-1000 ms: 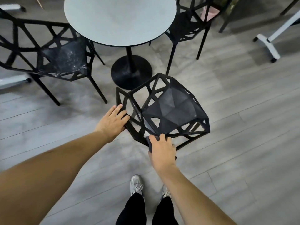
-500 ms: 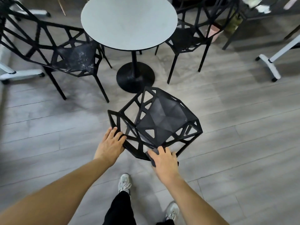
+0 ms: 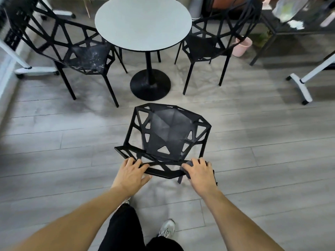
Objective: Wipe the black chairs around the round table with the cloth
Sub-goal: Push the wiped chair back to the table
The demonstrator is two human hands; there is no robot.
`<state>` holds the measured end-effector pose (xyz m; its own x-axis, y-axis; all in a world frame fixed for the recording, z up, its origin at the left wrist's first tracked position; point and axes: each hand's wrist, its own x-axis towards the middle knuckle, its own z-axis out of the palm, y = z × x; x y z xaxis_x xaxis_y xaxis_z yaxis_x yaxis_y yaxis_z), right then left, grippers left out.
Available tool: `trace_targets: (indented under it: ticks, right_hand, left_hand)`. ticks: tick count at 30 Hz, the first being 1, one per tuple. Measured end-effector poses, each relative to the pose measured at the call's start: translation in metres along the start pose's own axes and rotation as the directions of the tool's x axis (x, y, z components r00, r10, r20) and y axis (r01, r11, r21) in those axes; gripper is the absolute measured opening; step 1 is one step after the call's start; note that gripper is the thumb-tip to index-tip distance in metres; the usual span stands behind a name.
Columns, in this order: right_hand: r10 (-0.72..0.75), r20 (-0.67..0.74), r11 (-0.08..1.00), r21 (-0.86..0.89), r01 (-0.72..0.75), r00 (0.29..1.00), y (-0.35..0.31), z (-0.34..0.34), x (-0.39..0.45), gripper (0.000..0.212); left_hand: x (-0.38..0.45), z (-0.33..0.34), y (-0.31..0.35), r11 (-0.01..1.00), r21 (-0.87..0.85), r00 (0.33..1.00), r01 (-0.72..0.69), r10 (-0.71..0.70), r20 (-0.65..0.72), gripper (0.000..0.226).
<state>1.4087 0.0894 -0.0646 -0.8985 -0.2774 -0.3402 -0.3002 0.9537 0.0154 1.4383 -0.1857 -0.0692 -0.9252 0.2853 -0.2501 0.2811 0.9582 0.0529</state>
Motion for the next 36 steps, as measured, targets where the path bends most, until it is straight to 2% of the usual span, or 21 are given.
trace_targets:
  ticks: [4,10,12,18,23,27,30,32,36]
  right_hand:
    - [0.022,0.03,0.999,-0.039,-0.021,0.999,0.035,-0.005,0.008,0.029]
    - [-0.039,0.001,0.996,-0.085,0.038,0.999,0.08,-0.01,0.035,0.031]
    - [-0.037,0.003,0.994,-0.099,0.037,0.999,0.095,-0.013,0.048,0.035]
    - [-0.02,0.018,0.985,-0.169,0.023,1.0,0.143,-0.029,0.083,0.039]
    - [0.018,0.058,0.981,-0.191,-0.006,0.998,0.177,-0.045,0.122,0.039]
    - [-0.022,0.069,0.974,-0.222,0.037,0.997,0.205,-0.056,0.154,0.04]
    - [-0.109,0.097,0.964,-0.234,0.129,0.989,0.227,-0.065,0.182,0.039]
    - [-0.15,0.082,0.957,-0.237,0.166,0.985,0.24,-0.074,0.2,0.035]
    - [-0.217,0.088,0.945,-0.232,0.232,0.972,0.253,-0.089,0.231,0.03]
  left_hand:
    - [0.012,-0.011,0.007,0.991,-0.128,0.99,0.043,-0.025,0.138,0.099]
    - [0.043,-0.022,-0.009,0.947,-0.199,0.923,0.253,-0.175,0.343,0.089]
    - [0.057,-0.022,-0.003,0.929,-0.233,0.916,0.289,-0.197,0.35,0.081]
    - [0.094,-0.022,0.032,0.902,-0.269,0.914,0.339,-0.248,0.319,0.082]
    - [0.134,-0.033,0.057,0.863,-0.303,0.891,0.405,-0.297,0.344,0.1]
    - [0.163,-0.042,0.071,0.842,-0.302,0.875,0.447,-0.341,0.343,0.098]
    - [0.183,-0.042,0.079,0.818,-0.314,0.865,0.481,-0.385,0.322,0.093]
    - [0.195,-0.042,0.085,0.811,-0.311,0.857,0.496,-0.4,0.325,0.097]
    - [0.219,-0.052,0.091,0.739,-0.349,0.812,0.576,-0.468,0.349,0.098]
